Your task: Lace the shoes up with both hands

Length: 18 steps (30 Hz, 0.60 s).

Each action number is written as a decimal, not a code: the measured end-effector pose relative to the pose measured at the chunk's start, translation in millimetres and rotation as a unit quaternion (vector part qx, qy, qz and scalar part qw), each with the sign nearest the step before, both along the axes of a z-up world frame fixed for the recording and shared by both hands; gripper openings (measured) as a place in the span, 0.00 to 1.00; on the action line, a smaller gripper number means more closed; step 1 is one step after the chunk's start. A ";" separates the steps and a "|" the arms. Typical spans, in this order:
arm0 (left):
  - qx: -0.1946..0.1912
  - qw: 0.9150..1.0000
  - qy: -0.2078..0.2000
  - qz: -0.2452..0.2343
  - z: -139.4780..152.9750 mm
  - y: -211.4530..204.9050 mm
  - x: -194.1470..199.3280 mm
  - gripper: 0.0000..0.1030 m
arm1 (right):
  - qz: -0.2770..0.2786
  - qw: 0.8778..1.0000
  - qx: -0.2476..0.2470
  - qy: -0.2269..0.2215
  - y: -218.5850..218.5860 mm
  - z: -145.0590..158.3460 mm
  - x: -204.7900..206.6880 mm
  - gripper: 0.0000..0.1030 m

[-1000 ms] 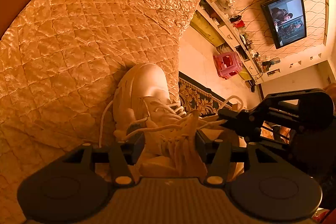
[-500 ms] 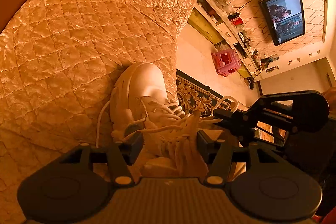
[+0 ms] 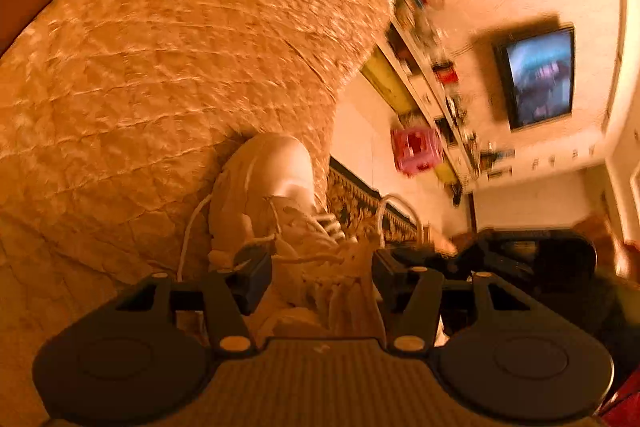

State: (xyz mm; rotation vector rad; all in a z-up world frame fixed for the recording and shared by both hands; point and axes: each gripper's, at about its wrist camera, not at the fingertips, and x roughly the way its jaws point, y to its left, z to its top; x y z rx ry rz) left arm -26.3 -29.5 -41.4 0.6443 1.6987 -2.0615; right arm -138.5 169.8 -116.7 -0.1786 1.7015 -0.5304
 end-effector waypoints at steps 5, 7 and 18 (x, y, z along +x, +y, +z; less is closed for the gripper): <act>0.005 1.000 -0.013 -0.004 -3.4 0.1 -5.6 0.59 | 0.032 0.999 -0.006 -0.033 6.8 6.4 -11.9 0.06; 0.007 1.000 -0.019 -0.003 -4.6 0.9 -8.4 0.59 | 0.061 0.998 -0.010 -0.034 11.4 5.6 -13.7 0.06; 0.043 0.999 0.000 0.025 -12.7 0.1 -1.6 0.59 | 0.219 0.975 -0.034 -0.018 31.2 1.5 -23.1 0.06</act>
